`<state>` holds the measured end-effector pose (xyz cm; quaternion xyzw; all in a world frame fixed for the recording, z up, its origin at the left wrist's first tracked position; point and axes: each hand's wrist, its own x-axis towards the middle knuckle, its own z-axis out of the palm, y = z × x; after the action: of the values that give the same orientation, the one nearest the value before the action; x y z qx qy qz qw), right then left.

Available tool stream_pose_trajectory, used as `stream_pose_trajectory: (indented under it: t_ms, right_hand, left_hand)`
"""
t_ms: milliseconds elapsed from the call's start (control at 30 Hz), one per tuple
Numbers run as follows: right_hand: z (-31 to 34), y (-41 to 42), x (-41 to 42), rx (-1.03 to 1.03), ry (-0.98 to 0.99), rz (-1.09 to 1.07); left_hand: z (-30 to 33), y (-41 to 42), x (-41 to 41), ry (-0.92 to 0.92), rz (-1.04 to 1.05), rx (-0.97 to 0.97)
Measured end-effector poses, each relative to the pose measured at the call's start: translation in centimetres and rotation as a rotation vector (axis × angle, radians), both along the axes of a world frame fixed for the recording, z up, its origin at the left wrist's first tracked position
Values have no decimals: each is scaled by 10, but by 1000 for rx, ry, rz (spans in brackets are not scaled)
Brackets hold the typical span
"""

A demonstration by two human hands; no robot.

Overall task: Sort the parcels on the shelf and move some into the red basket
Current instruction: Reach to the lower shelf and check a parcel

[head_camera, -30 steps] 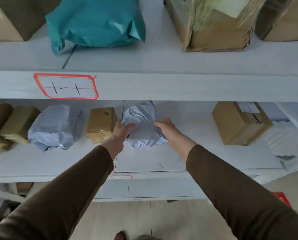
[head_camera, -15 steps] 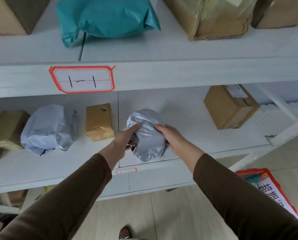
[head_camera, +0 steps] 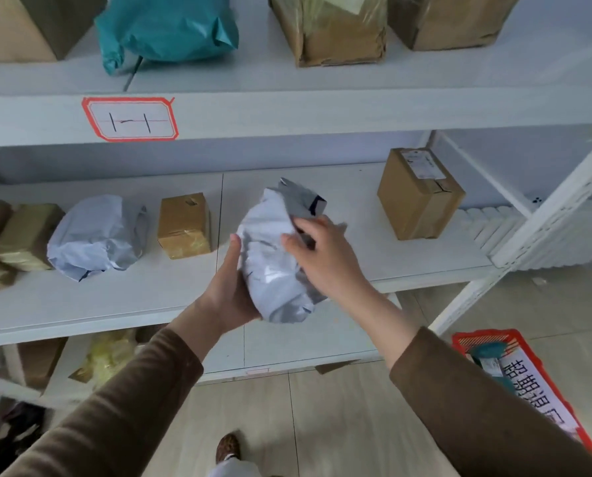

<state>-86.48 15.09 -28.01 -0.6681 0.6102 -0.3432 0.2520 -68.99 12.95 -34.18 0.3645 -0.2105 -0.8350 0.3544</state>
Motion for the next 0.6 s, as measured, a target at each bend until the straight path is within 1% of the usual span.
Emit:
stream_pose_trajectory:
  t_ms: [67, 167, 233, 267, 333, 400, 433, 500, 567, 600]
  right_hand:
    - [-1, 27, 16, -143, 115, 99]
    - [-13, 53, 33, -283, 271, 177]
    - [-22, 59, 35, -321, 296, 189]
    - [-27, 59, 34, -334, 266, 186]
    - [-38, 59, 31, -332, 163, 155]
    - [-49, 55, 26, -270, 26, 90]
    - [-52, 52, 23, -201, -88, 60]
    - [-48, 46, 18, -7, -412, 24]
    - [-44, 39, 12, 179, -703, -14]
    - [-44, 36, 9, 256, -798, -29]
  left_hand:
    - [-5, 9, -3, 80, 98, 13]
    - [-11, 11, 3, 85, 208, 28]
    - [-15, 10, 8, 57, 258, -17]
    - [-14, 10, 10, 26, 281, -69]
    - [-9, 13, 13, -89, 329, -232]
    - [0, 18, 14, -225, 344, -461]
    - [3, 20, 14, -300, 339, -574]
    - [3, 25, 12, -469, 314, -773]
    - [-1, 28, 10, -745, 269, -1000]
    - [-3, 31, 8, -882, 246, -1106]
